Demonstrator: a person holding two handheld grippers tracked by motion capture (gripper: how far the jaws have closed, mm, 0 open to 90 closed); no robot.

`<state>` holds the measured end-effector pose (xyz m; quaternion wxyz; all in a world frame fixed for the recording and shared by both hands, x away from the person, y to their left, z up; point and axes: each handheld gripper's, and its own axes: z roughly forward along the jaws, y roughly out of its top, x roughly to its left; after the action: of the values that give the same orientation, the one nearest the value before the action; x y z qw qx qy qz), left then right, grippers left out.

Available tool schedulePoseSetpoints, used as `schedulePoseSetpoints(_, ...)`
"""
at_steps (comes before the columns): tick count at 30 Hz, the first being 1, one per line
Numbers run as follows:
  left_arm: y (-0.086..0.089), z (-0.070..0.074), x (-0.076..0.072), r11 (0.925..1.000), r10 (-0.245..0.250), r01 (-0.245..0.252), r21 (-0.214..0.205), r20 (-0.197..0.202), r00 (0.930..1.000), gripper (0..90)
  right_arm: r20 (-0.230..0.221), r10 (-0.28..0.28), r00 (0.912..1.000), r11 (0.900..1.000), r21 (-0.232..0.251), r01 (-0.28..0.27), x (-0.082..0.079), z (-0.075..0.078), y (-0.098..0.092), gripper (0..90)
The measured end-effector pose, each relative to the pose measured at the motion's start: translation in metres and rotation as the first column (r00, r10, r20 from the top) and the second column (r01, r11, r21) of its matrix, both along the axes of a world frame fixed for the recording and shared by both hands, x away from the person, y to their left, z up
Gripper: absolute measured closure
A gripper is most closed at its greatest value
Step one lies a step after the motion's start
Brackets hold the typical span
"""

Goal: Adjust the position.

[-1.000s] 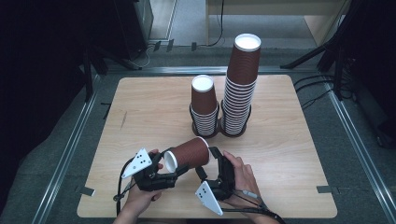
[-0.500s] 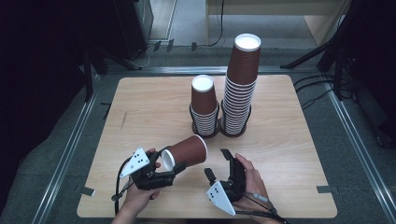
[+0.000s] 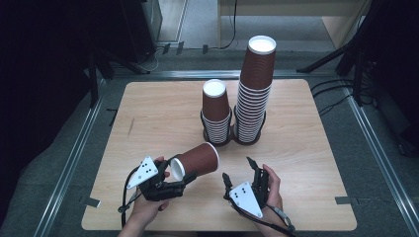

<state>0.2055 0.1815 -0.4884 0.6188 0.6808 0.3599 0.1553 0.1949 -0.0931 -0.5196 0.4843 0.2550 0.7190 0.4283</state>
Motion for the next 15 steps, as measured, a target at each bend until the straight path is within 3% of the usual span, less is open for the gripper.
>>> schedulePoseSetpoints(10,0.0013,-0.0014,0.0009,0.9999,0.011,-0.011,-0.007,0.010,0.9999,22.0,-0.050,-0.022,0.9985,0.9979,0.060,0.025,-0.0092,0.0023,0.0060,13.6)
schedulePoseSetpoints(13,0.0016,-0.0011,0.0009,0.9998,0.018,-0.018,-0.009,0.017,0.9997,22.0,-0.080,-0.018,0.9966,0.9974,0.068,0.024,-0.0078,0.0051,0.0061,14.2)
schedulePoseSetpoints(15,0.0019,-0.0014,0.0012,0.9997,0.022,-0.022,-0.009,0.020,0.9996,22.0,-0.104,-0.014,0.9945,0.9948,0.099,0.024,-0.0063,0.0070,0.0053,15.3)
